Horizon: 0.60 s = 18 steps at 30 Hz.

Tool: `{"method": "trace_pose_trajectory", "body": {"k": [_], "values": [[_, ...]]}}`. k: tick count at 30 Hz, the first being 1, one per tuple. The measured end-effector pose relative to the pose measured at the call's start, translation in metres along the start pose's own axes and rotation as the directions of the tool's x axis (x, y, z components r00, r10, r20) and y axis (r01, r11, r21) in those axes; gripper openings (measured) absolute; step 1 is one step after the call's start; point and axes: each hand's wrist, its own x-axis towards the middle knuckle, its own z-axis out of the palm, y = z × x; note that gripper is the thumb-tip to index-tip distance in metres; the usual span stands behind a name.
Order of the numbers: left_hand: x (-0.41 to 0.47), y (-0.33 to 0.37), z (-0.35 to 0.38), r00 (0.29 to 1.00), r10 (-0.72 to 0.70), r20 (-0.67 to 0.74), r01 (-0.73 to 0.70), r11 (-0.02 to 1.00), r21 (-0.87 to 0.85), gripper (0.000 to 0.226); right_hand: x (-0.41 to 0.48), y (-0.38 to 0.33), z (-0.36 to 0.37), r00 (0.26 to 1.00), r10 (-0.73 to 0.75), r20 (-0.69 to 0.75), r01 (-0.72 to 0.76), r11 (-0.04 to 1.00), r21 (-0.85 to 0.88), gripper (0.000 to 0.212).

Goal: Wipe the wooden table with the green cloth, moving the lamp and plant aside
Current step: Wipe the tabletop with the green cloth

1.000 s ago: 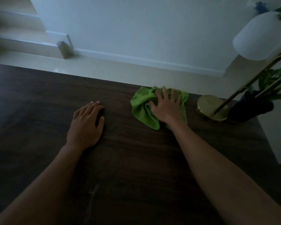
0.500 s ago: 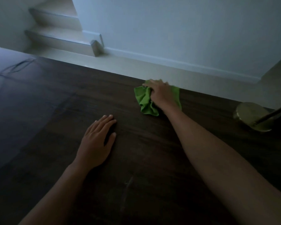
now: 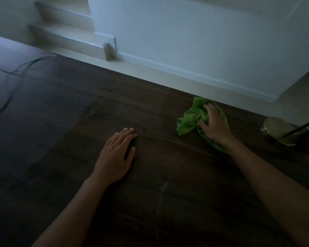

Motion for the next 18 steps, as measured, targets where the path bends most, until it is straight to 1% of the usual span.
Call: {"method": "trace_pose_trajectory", "body": {"k": [3, 5, 7, 8, 10, 11, 13, 14, 15, 16, 18], "values": [[-0.026, -0.012, -0.012, 0.998, -0.052, -0.03, 0.052, 0.999, 0.006, 0.053, 0.057, -0.029, 0.006, 0.994, 0.108, 0.014, -0.109, 0.994, 0.012, 0.051], [-0.034, -0.013, -0.015, 0.989, -0.127, -0.079, 0.126, 0.992, -0.019, 0.049, 0.081, -0.06, 0.017, 0.994, 0.108, -0.015, -0.108, 0.994, -0.021, 0.046], [-0.035, -0.01, -0.016, 0.968, -0.222, -0.12, 0.214, 0.974, -0.074, 0.05, 0.087, -0.094, 0.034, 0.999, 0.037, -0.03, -0.038, 0.999, -0.035, 0.044], [-0.035, -0.009, -0.016, 0.96, -0.247, -0.133, 0.236, 0.967, -0.097, 0.051, 0.082, -0.111, 0.043, 0.999, -0.02, -0.026, 0.02, 1.0, -0.018, 0.044], [-0.033, -0.008, -0.016, 0.96, -0.239, -0.143, 0.228, 0.969, -0.091, 0.051, 0.054, -0.133, 0.057, 0.985, -0.17, 0.02, 0.169, 0.984, 0.065, 0.048], [-0.032, -0.008, -0.016, 0.962, -0.23, -0.145, 0.22, 0.972, -0.082, 0.052, 0.033, -0.137, 0.061, 0.961, -0.27, 0.06, 0.263, 0.959, 0.104, 0.051], [-0.031, -0.009, -0.015, 0.963, -0.226, -0.148, 0.215, 0.973, -0.088, 0.055, -0.015, -0.128, 0.062, 0.875, -0.461, 0.144, 0.442, 0.885, 0.146, 0.053], [-0.031, -0.009, -0.015, 0.962, -0.227, -0.151, 0.214, 0.972, -0.094, 0.055, -0.038, -0.112, 0.059, 0.839, -0.514, 0.178, 0.495, 0.857, 0.142, 0.052], [-0.031, -0.008, -0.015, 0.961, -0.231, -0.154, 0.218, 0.971, -0.096, 0.055, -0.056, -0.093, 0.054, 0.828, -0.531, 0.184, 0.516, 0.848, 0.124, 0.051], [-0.03, -0.008, -0.014, 0.959, -0.237, -0.154, 0.224, 0.97, -0.098, 0.053, -0.067, -0.074, 0.047, 0.842, -0.514, 0.164, 0.503, 0.858, 0.105, 0.05], [-0.031, -0.006, -0.013, 0.962, -0.236, -0.139, 0.225, 0.97, -0.088, 0.05, -0.063, -0.041, 0.027, 0.924, -0.377, 0.068, 0.374, 0.926, 0.061, 0.048]]}}
